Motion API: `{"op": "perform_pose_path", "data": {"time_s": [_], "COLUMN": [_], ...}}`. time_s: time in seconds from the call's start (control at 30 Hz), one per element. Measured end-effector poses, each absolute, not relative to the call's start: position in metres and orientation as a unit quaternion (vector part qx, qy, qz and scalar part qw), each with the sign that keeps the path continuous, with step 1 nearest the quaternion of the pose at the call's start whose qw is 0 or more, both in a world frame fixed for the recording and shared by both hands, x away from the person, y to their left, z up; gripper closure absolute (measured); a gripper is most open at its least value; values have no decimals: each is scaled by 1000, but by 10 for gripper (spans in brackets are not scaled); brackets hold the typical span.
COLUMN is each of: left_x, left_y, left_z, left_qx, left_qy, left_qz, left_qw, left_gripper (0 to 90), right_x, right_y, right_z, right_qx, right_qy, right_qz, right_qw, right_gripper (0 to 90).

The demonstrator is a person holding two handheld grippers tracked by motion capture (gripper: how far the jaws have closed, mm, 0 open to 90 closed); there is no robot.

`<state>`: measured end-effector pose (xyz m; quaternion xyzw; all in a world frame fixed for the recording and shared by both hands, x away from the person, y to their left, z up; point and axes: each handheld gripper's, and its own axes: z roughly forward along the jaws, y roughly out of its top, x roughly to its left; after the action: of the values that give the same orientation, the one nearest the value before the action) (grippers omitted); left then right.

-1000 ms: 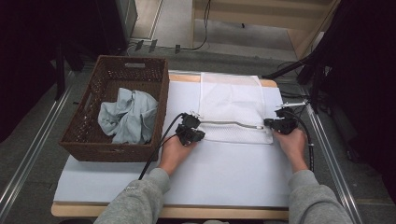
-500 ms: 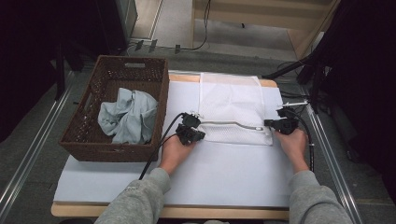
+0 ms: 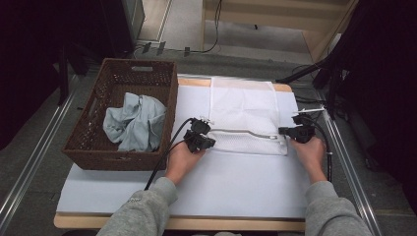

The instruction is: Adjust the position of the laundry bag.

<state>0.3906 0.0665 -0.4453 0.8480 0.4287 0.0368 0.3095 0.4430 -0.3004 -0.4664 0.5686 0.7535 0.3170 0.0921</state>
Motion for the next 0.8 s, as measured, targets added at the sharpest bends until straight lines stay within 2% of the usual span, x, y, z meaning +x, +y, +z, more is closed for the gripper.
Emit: {"op": "perform_pose_path", "data": {"time_s": [0.8], "left_x": [367], "left_y": [68], "left_z": [-436], "left_qx": [857], "left_qy": [407], "left_qz": [2], "left_qw": [315], "left_gripper": [895], "right_x": [413], "right_y": [-303], "right_z": [-460], "right_qx": [561], "right_qy": [760], "right_qz": [319], "right_qw": [78], "right_gripper": [893]}}
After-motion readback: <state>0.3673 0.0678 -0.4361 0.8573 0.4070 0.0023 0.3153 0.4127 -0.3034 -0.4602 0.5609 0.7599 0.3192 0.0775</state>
